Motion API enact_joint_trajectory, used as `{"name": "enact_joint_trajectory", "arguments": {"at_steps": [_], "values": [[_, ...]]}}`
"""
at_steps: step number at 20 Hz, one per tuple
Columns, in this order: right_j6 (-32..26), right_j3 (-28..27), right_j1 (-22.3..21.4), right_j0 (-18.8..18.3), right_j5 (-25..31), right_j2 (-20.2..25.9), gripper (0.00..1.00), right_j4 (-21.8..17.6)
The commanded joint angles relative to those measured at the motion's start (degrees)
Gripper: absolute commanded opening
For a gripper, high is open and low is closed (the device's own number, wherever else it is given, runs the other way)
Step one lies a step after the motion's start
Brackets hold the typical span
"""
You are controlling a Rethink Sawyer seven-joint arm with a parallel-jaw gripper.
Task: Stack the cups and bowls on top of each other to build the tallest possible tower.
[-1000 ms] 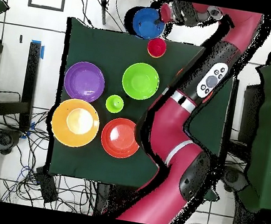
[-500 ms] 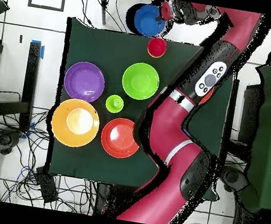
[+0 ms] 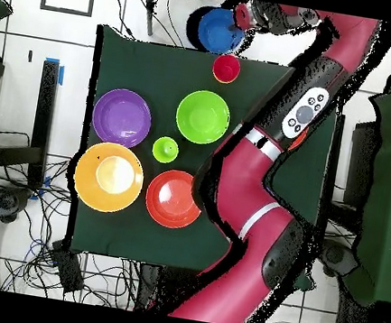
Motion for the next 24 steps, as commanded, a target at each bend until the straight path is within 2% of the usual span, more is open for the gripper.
{"name": "enact_joint_trajectory", "arguments": {"at_steps": [1,19,24], "values": [[-21.6,-6.4,0.1,-1.1,-1.7,-2.8,0.0,-7.5],[-25.3,-6.7,1.0,-1.5,0.7,-1.4,0.0,-9.4],[-25.2,-6.4,1.3,-1.9,1.2,-2.0,0.0,-8.0]]}}
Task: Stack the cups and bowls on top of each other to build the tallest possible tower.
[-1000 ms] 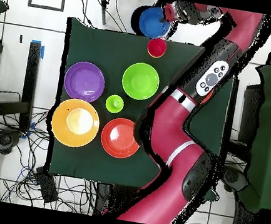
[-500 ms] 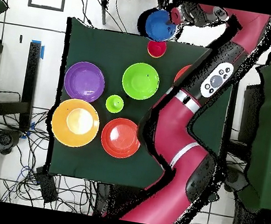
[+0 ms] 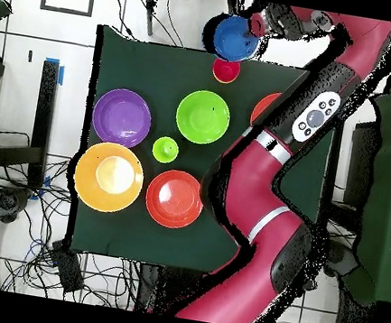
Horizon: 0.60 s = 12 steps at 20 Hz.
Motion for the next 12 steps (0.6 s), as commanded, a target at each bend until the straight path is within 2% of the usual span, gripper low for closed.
{"name": "enact_joint_trajectory", "arguments": {"at_steps": [1,12], "values": [[-18.3,-6.4,1.3,-0.2,1.2,-2.2,0.0,-4.5],[-18.1,-7.2,2.7,-0.2,1.6,-0.1,0.0,-4.1]]}}
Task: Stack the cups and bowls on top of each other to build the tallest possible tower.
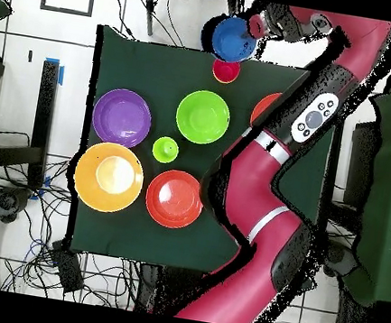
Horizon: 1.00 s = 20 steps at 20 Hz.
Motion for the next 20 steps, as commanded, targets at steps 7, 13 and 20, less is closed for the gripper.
{"name": "enact_joint_trajectory", "arguments": {"at_steps": [7,13,20], "values": [[-18.4,-7.5,1.9,0.2,1.3,-0.3,0.0,-4.6],[-19.4,-7.1,2.0,-0.5,1.6,-1.0,0.0,-3.6],[-21.3,-7.1,2.1,-0.7,0.6,-0.8,0.0,-4.0]]}}
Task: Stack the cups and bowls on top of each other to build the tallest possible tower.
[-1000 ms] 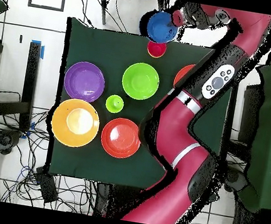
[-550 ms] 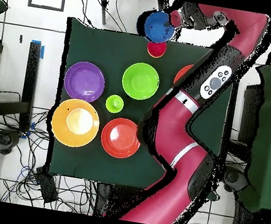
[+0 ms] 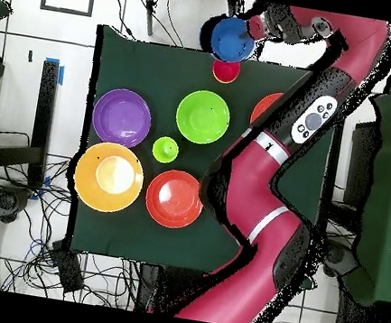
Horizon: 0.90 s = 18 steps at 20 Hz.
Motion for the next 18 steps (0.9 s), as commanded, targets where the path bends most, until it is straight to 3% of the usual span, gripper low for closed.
{"name": "enact_joint_trajectory", "arguments": {"at_steps": [1,9,18], "values": [[-21.5,-7.1,0.5,0.0,0.5,-2.9,0.0,-4.2],[-22.3,-7.3,1.0,-0.3,0.0,-2.6,0.0,-4.5],[-19.8,-6.6,2.1,-0.4,0.4,-3.9,0.0,-1.8]]}}
